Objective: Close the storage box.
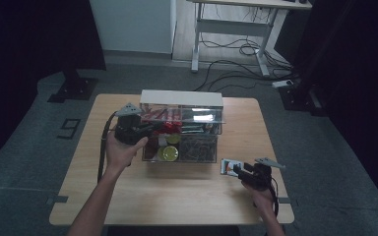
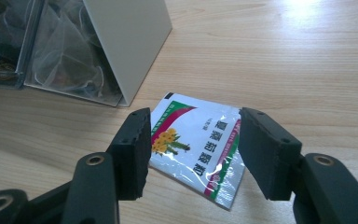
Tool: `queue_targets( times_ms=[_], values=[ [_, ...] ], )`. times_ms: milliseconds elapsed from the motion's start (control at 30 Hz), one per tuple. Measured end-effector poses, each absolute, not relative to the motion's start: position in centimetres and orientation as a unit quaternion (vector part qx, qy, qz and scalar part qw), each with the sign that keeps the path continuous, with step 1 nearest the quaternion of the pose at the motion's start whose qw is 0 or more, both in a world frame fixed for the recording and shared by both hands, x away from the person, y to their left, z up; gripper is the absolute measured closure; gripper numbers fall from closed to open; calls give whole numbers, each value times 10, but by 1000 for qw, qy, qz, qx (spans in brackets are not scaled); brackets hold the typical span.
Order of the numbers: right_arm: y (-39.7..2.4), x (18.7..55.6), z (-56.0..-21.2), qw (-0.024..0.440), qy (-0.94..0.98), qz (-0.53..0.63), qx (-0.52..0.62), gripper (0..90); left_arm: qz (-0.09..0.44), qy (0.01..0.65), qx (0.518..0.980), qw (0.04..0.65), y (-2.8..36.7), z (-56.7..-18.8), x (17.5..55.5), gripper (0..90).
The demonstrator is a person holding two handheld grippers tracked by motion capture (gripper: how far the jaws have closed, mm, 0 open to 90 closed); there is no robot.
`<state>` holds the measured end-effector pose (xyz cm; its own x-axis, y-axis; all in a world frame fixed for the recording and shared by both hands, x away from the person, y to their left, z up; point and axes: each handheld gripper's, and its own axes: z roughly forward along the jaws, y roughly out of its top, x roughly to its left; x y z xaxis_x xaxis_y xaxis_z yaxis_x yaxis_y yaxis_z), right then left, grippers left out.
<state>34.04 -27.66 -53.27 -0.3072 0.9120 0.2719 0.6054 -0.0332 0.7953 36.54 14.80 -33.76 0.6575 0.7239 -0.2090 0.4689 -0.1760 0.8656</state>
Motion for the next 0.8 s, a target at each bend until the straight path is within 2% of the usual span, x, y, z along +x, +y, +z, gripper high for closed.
queue_targets(
  times_ms=[800],
  values=[
    [-286, 343, -536, 158, 671, 447, 571, 482, 113, 401, 760, 498, 156, -351, 360, 896]
  ],
)
